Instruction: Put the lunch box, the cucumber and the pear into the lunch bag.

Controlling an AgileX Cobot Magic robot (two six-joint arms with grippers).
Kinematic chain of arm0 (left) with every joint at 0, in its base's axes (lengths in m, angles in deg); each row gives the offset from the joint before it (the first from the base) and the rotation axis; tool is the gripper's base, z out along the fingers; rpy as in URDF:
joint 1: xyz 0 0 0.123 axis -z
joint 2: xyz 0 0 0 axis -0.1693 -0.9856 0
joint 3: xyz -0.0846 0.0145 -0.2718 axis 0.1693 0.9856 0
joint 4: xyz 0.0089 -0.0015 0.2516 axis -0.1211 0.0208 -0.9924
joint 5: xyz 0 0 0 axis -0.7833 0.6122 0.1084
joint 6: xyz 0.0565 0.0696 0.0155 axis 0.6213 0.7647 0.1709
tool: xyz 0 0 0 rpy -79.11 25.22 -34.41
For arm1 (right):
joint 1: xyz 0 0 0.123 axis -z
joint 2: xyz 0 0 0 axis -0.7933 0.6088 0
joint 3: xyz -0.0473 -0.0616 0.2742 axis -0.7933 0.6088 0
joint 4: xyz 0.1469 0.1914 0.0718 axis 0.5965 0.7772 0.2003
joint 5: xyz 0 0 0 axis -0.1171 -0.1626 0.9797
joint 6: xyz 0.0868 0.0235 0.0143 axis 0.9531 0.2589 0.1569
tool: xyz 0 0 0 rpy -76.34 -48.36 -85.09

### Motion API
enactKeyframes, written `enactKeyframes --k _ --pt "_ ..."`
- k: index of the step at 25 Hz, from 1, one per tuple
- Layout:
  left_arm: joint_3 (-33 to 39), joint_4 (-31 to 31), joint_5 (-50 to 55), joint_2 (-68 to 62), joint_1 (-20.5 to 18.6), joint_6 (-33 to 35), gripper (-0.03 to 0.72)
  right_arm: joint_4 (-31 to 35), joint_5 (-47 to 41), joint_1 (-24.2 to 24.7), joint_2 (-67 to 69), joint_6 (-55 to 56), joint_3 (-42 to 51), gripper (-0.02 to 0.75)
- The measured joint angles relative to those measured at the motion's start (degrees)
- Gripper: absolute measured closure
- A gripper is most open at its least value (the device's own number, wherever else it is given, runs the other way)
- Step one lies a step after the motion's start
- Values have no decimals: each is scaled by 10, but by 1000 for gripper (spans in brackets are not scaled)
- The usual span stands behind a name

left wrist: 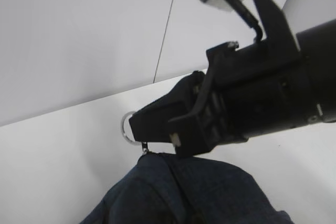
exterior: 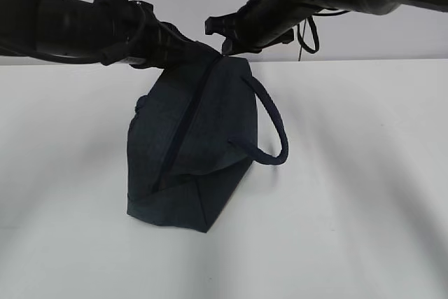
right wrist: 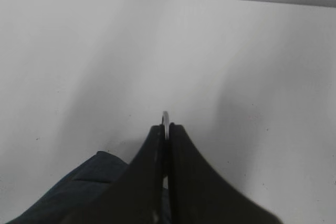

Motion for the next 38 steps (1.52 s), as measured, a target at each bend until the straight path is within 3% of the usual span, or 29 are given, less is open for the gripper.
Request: enactKeyframes --k 14,15,17,20,22,24,27,35,38 --pt "1 -19 -8 16 0 -11 666 26 -1 7 39 -6 -10 708" --pt "1 -23 -7 16 0 -18 652 23 -8 8 38 -14 -17 673" --pt "1 -39 1 21 0 -38 591 4 -27 12 37 -34 -35 531" --pt "1 -60 8 30 0 -53 412 -9 -58 17 22 -46 -63 311" --pt "1 -77 22 32 0 -59 317 -10 -77 17 5 -48 -81 245" --pt "1 -107 38 33 0 -77 288 -10 -99 17 -11 -49 -96 221" --pt "1 -203 58 44 0 -159 283 -19 -147 17 -37 -52 -102 220" --pt "1 -637 140 138 0 -561 360 -71 -358 17 -94 -23 -103 300" --pt "1 -762 176 179 0 -674 362 -100 -384 17 -118 -6 -103 316"
